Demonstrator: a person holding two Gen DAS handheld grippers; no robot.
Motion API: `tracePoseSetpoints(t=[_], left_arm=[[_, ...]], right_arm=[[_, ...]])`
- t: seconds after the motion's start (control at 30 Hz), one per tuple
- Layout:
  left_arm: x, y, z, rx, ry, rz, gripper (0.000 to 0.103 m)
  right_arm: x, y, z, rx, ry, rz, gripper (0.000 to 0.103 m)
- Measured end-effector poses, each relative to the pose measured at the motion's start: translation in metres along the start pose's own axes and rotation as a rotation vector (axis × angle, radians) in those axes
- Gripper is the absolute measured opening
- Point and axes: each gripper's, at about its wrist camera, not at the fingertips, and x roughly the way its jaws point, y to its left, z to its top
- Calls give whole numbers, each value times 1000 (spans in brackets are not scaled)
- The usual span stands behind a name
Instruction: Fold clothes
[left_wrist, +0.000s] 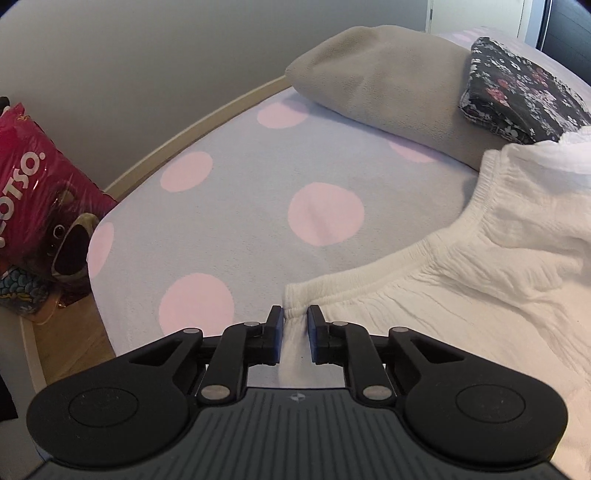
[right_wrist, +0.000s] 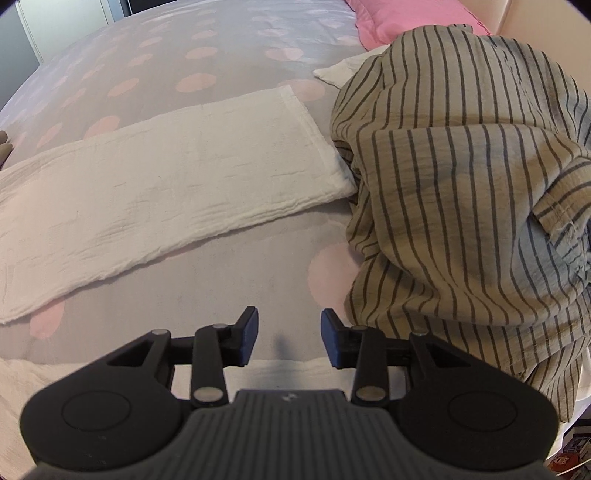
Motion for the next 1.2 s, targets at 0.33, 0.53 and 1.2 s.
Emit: tracePoseSetpoints(t=[0.33,0.53,1.2], left_arm=[[-14,-2,-1,23,-34,32,36],[-17,-8,-3,48,-13,49,36],[-18,-11,-12,82,36,82,36]], right_arm=[[-14,-50,-23,82,39,-31,41],[1,-65,-37,111,51,18,40],[27,-74,-40,133,151,-141,6]])
